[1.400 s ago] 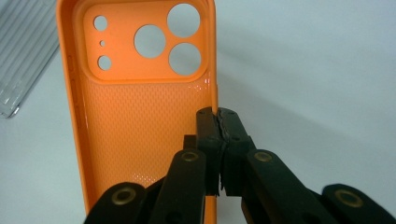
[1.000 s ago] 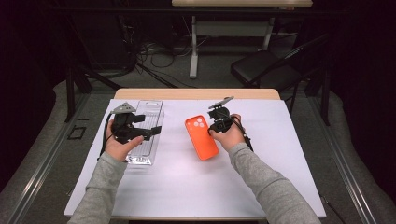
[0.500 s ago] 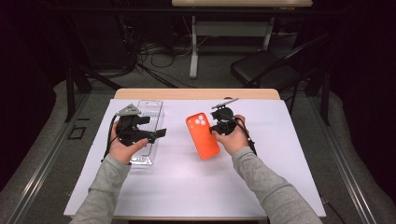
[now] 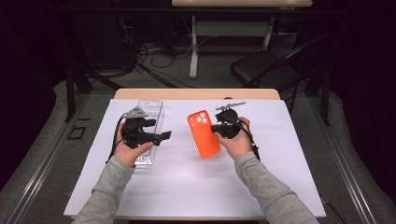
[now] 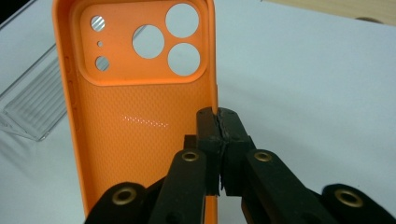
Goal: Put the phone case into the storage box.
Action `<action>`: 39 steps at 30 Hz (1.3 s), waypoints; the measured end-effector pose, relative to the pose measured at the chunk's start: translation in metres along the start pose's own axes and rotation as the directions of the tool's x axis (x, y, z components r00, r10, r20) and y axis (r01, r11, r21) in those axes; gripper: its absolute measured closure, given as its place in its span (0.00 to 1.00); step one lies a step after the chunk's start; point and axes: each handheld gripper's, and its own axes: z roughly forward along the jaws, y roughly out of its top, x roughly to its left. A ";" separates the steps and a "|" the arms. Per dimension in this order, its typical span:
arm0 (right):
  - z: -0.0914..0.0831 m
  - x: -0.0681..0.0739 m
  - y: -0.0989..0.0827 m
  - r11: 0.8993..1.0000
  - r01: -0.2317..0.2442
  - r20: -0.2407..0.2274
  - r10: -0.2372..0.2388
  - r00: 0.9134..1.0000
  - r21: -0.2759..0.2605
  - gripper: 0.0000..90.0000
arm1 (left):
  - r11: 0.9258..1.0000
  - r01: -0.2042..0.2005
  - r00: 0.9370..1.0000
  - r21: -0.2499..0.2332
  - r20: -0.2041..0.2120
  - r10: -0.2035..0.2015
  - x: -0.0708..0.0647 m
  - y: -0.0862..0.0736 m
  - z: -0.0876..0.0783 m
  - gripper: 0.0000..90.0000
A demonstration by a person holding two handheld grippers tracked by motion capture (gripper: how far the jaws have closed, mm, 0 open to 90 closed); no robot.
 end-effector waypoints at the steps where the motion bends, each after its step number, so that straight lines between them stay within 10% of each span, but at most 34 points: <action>1: -0.003 0.000 -0.002 1.000 -0.006 -0.001 0.006 1.000 -0.015 0.99 | 1.000 0.002 1.000 0.001 -0.002 -0.002 -0.002 0.000 0.001 0.17; 39: -0.017 0.016 -0.042 0.978 0.008 -0.035 -0.015 0.999 -0.209 0.99 | 1.000 -0.004 0.995 -0.011 0.097 0.005 -0.029 -0.002 0.014 0.30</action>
